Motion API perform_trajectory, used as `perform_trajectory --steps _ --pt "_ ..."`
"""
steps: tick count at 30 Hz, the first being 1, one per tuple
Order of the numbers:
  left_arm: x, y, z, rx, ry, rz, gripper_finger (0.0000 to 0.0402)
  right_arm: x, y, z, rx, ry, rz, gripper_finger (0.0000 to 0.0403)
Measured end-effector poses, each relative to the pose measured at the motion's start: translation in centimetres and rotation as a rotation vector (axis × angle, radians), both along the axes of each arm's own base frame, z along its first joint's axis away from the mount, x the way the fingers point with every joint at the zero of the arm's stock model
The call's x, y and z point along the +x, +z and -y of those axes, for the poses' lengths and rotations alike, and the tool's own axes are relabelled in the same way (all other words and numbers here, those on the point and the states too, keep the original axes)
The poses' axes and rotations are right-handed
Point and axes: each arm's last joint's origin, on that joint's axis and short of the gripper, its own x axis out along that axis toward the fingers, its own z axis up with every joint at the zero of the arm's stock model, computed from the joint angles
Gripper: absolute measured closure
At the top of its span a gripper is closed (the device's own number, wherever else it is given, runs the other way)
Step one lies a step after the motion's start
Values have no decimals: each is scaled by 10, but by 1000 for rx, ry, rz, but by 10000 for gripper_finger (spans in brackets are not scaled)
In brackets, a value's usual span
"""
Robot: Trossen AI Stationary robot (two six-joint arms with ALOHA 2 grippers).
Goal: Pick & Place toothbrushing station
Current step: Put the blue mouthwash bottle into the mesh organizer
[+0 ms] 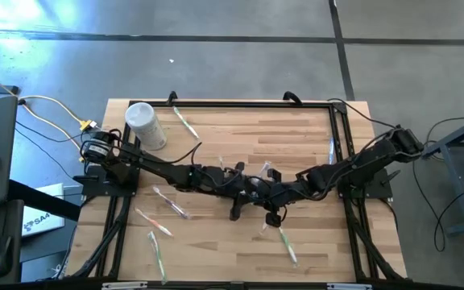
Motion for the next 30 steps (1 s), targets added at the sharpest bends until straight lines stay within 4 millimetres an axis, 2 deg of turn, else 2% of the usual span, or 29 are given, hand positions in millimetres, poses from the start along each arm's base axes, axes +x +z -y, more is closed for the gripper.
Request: perform_trajectory --steps 1,14,24,30 --pt "0 0 0 3 -4 0 313 0 0 0 -3 -1 -1 345" --pt "0 0 0 24 -16 -1 314 -1 -1 0 -13 -8 -9 344" --pt "1 1 -1 37 -25 7 314 1 1 1 -32 -39 21 240" --pt "1 1 -1 33 -25 1 314 1 1 1 -34 -40 17 222"
